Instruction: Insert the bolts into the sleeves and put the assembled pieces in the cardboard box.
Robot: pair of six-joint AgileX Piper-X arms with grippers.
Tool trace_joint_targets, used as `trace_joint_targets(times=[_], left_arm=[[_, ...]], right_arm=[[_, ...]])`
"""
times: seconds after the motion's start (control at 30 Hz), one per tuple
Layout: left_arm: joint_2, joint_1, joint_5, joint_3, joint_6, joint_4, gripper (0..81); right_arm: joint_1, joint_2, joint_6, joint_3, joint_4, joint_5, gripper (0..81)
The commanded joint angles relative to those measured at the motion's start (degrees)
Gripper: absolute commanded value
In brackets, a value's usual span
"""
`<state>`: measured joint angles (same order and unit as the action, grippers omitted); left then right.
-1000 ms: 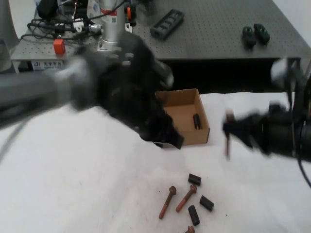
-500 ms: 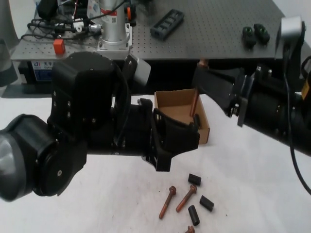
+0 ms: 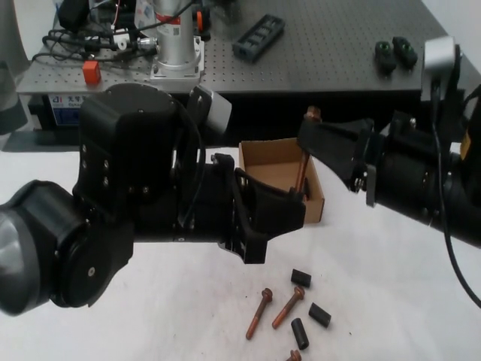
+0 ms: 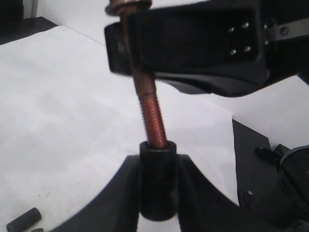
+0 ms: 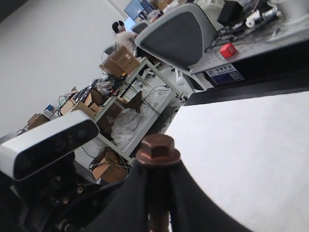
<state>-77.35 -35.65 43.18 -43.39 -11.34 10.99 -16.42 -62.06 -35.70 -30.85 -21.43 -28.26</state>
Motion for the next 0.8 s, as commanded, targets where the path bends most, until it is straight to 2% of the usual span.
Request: trace_joint_targets(times=[0.0, 0.3, 0.37, 0.47, 0.5, 0.6, 0.7, 0.77], left_arm=[[0.59, -0.06, -0.53, -0.44, -0.4, 1.09, 0.7], [0.59, -0.06, -0.5, -0.44, -0.15, 4.27, 0.7], [0.59, -0.06, -0.66, -0.44, -0.15, 4.59, 0.7], [0.59, -0.06, -2.35, -0.44, -0.15, 4.21, 0.7], [0.59, -0.06, -3.27, -0.44, 0.07, 4.39, 0.7], [0.59, -0.06, -7.96, -0.44, 1.82, 6.41, 0.7], [-0.09, -0.06, -17.69, -0.78, 0.35, 9.32, 0.7], [-2.69, 0.1, -24.93, -2.74, -4.82, 9.81, 0.7]], right_arm=[[-0.39, -0.11, 1.01, -0.03, 2.15, -1.01, 3.0], [-0.39, -0.11, 2.4, -0.03, 4.87, -5.49, 0.8], [-0.39, -0.11, 4.4, -0.03, 4.75, -7.6, 12.5], [-0.39, -0.11, 4.89, -0.03, 4.75, -6.87, 40.2], [-0.39, -0.11, 4.89, -0.03, 4.75, -6.73, 43.3], [2.74, 0.74, 4.89, -0.03, 5.02, -6.59, 40.1], [8.47, 3.67, 5.78, -0.03, 8.92, -6.59, 39.6], [13.0, 6.44, 7.96, -0.03, 14.71, -6.59, 39.6]])
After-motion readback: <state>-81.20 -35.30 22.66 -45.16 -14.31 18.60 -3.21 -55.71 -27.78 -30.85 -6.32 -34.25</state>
